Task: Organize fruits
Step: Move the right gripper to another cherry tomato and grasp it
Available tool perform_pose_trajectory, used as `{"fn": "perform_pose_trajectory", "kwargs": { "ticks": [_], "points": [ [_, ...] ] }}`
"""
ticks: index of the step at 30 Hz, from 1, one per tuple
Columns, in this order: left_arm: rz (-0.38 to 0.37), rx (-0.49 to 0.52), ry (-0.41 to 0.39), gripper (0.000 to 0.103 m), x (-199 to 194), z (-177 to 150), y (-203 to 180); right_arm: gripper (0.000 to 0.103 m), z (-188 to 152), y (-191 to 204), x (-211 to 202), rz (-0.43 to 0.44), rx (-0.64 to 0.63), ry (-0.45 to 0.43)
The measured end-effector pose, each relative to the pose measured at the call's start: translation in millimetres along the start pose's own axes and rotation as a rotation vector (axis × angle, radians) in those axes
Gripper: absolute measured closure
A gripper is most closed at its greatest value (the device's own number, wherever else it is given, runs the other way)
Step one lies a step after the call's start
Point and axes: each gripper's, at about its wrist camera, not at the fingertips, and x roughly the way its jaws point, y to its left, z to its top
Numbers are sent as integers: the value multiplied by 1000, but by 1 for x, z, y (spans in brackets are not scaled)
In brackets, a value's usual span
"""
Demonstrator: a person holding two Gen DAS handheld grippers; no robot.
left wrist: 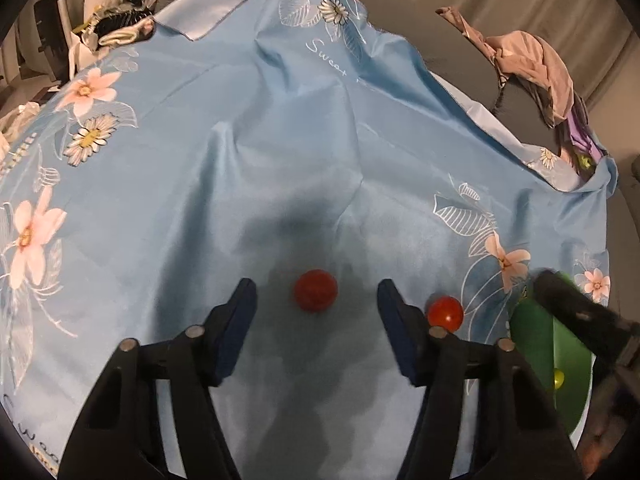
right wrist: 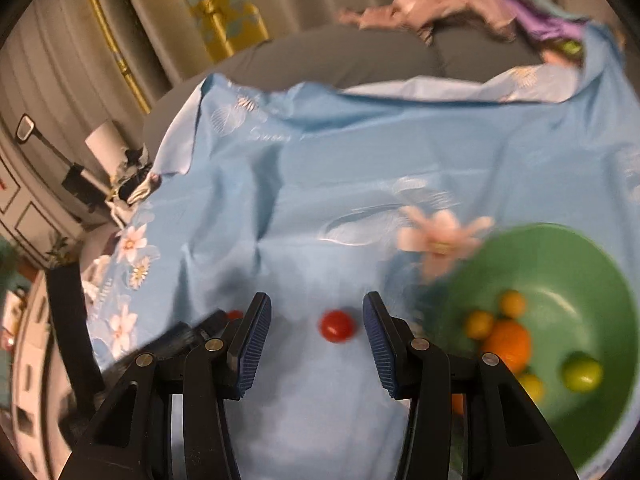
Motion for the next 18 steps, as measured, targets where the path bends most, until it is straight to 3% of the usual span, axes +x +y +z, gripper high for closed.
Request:
{"fn": "perform_pose_trajectory", "kwargs": {
  "ticks": [5,10,13,18],
  "points": [
    [-16,-21,40,57,18,4,3,55,-14,16,44,-75,-84,79],
    [7,-22,69,59,32,5,6,55,-22,12,63,-107,-98,114],
    [30,-2,43,64,34,5,3,56,-22,12,67,-178,-131,102],
    [80,32,24,76,37,5,-1,58,-23,8,76,-182,-135,130]
  ]
}}
